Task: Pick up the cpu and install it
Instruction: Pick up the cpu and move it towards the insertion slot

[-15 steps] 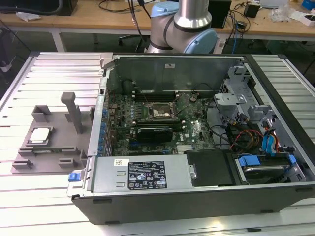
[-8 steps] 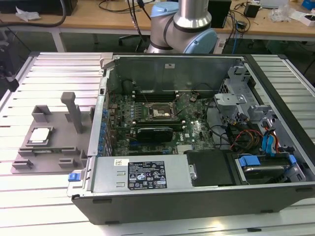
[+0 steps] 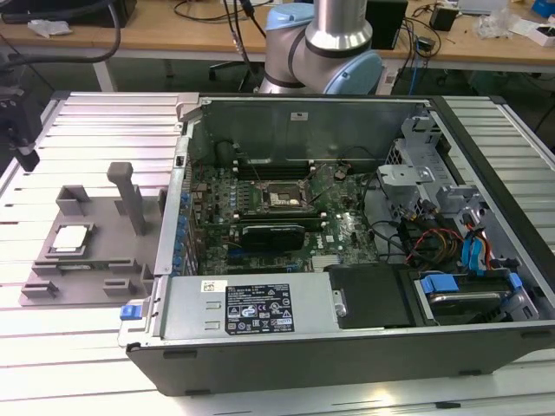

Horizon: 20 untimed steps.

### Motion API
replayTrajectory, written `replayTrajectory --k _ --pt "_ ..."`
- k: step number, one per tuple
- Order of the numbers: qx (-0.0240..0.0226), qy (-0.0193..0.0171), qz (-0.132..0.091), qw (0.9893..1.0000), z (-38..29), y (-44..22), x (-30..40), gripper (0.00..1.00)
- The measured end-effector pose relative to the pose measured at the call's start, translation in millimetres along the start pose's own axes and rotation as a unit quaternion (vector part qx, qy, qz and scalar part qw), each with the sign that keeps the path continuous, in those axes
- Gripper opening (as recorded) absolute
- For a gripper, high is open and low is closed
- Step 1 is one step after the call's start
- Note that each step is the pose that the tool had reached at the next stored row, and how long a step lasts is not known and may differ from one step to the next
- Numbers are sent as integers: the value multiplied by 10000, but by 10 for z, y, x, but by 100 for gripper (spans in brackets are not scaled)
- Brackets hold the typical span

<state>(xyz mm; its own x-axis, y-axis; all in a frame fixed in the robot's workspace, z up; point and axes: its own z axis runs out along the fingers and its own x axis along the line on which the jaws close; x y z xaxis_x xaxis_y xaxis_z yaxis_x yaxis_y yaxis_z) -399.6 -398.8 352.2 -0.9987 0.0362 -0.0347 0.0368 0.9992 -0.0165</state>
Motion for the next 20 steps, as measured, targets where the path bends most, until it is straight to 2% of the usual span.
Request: replayTrajectory --k 14,15,16,20 --pt "0 1 -3 10000 321 5 12 60" --pt "0 1 -5 10000 357 6 12 60" --pt "0 1 -9 10000 428 7 15 60" --pt "0 1 -27 10000 519 8 18 60"
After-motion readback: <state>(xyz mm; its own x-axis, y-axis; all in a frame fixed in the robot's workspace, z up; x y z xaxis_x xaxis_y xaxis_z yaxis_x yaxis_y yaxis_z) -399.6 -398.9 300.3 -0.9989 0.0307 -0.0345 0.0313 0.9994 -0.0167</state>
